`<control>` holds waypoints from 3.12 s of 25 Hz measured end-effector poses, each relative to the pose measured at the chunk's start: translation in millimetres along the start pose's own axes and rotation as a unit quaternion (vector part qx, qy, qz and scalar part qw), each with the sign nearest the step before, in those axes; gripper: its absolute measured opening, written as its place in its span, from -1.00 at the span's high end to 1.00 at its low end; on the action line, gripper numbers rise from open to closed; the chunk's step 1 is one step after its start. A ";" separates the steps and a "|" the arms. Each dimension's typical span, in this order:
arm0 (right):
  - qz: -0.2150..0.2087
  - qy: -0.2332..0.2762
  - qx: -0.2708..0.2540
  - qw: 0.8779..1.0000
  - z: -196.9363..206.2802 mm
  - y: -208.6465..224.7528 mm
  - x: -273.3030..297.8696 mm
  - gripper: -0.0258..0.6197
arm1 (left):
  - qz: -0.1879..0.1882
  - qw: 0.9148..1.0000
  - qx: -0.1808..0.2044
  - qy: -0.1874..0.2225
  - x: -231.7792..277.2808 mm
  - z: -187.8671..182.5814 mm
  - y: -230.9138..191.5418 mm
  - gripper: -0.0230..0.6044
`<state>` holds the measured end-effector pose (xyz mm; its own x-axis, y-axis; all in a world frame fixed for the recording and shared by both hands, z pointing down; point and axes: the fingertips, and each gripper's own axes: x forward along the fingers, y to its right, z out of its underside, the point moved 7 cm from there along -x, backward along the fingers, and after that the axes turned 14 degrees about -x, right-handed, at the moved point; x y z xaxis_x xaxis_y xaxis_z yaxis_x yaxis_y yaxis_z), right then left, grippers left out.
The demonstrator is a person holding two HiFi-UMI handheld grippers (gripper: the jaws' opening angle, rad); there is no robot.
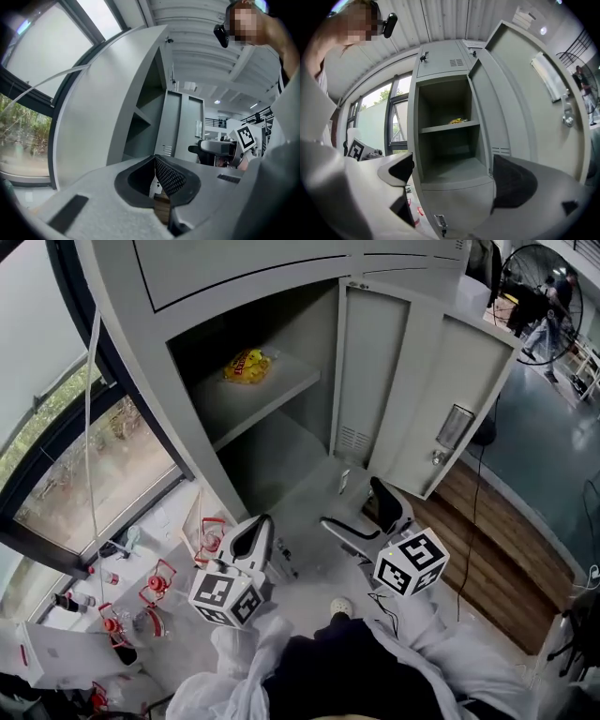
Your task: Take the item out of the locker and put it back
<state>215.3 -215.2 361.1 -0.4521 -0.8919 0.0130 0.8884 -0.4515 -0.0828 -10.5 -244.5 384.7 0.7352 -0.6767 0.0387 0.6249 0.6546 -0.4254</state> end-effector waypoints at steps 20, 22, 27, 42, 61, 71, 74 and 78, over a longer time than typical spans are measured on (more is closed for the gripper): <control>-0.141 0.048 -0.048 0.988 -32.0 20.8 75.4 -0.74 | -0.136 0.988 0.015 0.071 -10.3 15.3 1.1 0.90; -0.154 0.063 -0.060 0.984 -45.0 15.8 81.8 -0.67 | -0.145 0.986 0.014 0.077 -17.7 12.2 -1.2 0.90; -0.148 0.086 -0.073 0.983 -74.1 10.1 98.6 -0.62 | -0.159 0.983 0.019 0.093 -35.6 -5.1 -8.2 0.90; -0.157 0.056 -0.163 0.972 -169.1 -1.5 189.2 -0.62 | -0.173 0.976 0.039 0.126 -60.9 -70.7 -24.1 0.90; -0.161 -0.090 -0.199 0.962 -176.1 29.7 292.4 -0.62 | -0.176 0.970 0.050 0.162 -79.1 -88.7 -34.6 0.90; -0.189 -0.221 -0.209 0.934 -145.7 43.0 317.9 -0.62 | -0.175 0.969 0.043 0.169 -85.1 -86.9 -41.7 0.90; -0.189 -0.238 -0.197 0.932 -141.8 48.3 322.7 -0.62 | -0.174 0.970 0.040 0.167 -83.9 -85.3 -43.7 0.90; -0.199 -0.246 -0.186 0.930 -140.5 49.6 325.0 -0.62 | -0.172 0.971 0.037 0.163 -85.0 -83.0 -44.6 0.90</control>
<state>101.3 -523.9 221.2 -0.5662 -0.6018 0.5633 0.5290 -0.7893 -0.3117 -122.6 -244.1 325.3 0.3645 -0.9225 -0.1267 0.8452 0.3849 -0.3709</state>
